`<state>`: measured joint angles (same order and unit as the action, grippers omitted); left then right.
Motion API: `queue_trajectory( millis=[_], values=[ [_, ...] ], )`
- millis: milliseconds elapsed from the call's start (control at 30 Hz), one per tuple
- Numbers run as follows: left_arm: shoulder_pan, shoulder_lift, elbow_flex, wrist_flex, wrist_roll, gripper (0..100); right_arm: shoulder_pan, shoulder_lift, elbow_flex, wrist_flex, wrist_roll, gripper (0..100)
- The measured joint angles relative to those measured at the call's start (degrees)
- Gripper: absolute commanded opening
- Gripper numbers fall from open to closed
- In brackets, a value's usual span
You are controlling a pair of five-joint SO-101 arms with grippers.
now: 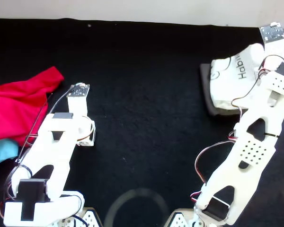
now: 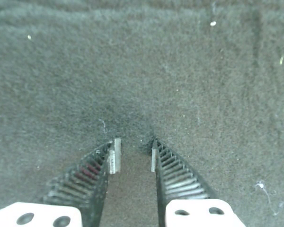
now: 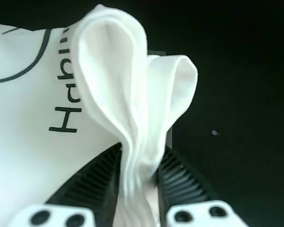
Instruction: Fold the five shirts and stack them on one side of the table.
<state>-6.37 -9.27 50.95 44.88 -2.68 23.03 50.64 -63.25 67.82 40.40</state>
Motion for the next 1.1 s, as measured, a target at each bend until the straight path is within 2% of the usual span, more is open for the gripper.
queue_trajectory(
  millis=[300, 400, 533, 600, 900, 1100],
  values=[
    [0.0, 0.0, 0.0, 0.0, 0.0, 13, 0.4, 0.0, -0.4, -0.3, 0.0, 19.1],
    [0.0, 0.0, 0.0, 0.0, 0.0, 13, 0.3, 0.0, -2.7, 1.0, -2.8, 17.6],
    [0.0, 0.0, 0.0, 0.0, 0.0, 13, -0.2, -0.1, -7.9, 8.7, -8.5, 0.0],
    [0.0, 0.0, 0.0, 0.0, 0.0, 13, -1.0, -0.1, -9.1, 12.7, -9.1, 2.5],
    [0.0, 0.0, 0.0, 0.0, 0.0, 13, -5.7, 1.7, -10.3, 30.6, -9.8, 0.5],
    [0.0, 0.0, 0.0, 0.0, 0.0, 13, -6.9, 1.7, -10.3, 32.6, -9.8, 0.5]
  ],
)
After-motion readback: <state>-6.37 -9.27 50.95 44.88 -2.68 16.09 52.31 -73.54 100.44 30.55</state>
